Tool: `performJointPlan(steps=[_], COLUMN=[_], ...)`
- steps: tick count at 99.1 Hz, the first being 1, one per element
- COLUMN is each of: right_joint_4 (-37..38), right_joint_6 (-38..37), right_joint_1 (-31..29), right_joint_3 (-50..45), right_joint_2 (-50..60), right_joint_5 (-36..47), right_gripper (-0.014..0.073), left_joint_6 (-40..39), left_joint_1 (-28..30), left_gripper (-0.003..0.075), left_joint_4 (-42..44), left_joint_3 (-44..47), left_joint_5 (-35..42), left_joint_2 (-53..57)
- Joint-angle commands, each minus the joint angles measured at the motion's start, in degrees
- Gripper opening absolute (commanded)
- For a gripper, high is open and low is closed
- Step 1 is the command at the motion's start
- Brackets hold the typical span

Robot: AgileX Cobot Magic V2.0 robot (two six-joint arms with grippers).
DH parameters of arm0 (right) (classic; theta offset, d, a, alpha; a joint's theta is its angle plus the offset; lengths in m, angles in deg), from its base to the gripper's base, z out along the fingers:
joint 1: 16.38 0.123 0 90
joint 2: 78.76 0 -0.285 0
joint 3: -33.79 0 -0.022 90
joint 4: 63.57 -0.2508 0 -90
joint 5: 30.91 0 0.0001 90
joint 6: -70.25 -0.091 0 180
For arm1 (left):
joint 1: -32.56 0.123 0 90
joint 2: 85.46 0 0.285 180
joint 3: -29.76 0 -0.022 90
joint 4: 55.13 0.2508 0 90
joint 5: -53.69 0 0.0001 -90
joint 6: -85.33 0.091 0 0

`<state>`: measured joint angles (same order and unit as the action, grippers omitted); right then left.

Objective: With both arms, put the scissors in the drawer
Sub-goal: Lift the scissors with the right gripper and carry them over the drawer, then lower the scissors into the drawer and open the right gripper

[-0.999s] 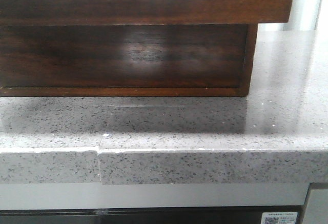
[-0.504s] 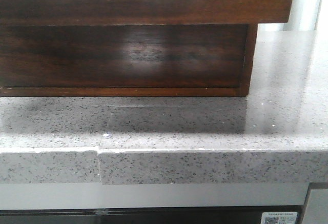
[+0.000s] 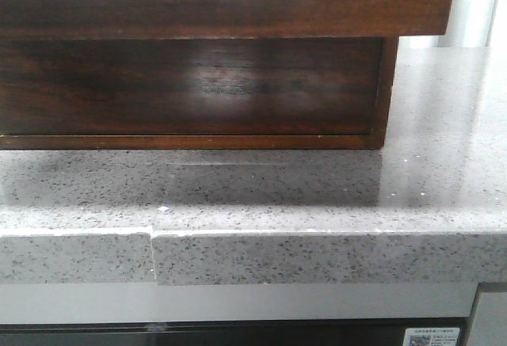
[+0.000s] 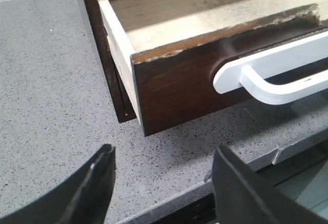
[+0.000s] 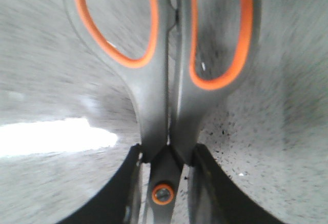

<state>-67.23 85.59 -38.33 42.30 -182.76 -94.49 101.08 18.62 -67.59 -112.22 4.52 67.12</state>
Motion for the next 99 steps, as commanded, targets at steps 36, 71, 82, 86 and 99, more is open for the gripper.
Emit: performJointPlan(steps=[36,71,82,86,99], right_joint_4=[-13.47,-22.33,-19.56,-16.35,-4.15], right_joint_6=[14.57,31.82,34.57,34.57,33.54], right_joint_1=[16.22,41.81,50.15,53.41,61.75], right_joint_3=[15.60,17.40,17.40,17.40,17.40], right_joint_2=[23.27,28.24,26.38,25.55,21.51], right_joint_5=[1.86,1.25,1.54,1.80,1.91], right_gripper=[-0.0001,0.0000,0.0000,0.0000,0.0000], left_joint_6=[-0.40,-0.40,-0.40,-0.40,-0.40], left_joint_1=[-0.47,-0.47,-0.47,-0.47,-0.47], left_gripper=[0.0386,0.0386,0.0386,0.0386,0.0386], left_joint_4=[-0.88,-0.88,-0.88,-0.88,-0.88], left_joint_3=[-1.39,-1.39,-1.39,-1.39,-1.39], left_joint_5=[4.20,5.16,5.16,5.16,5.16], left_joint_2=[-0.59,-0.59,-0.59,-0.59,-0.59])
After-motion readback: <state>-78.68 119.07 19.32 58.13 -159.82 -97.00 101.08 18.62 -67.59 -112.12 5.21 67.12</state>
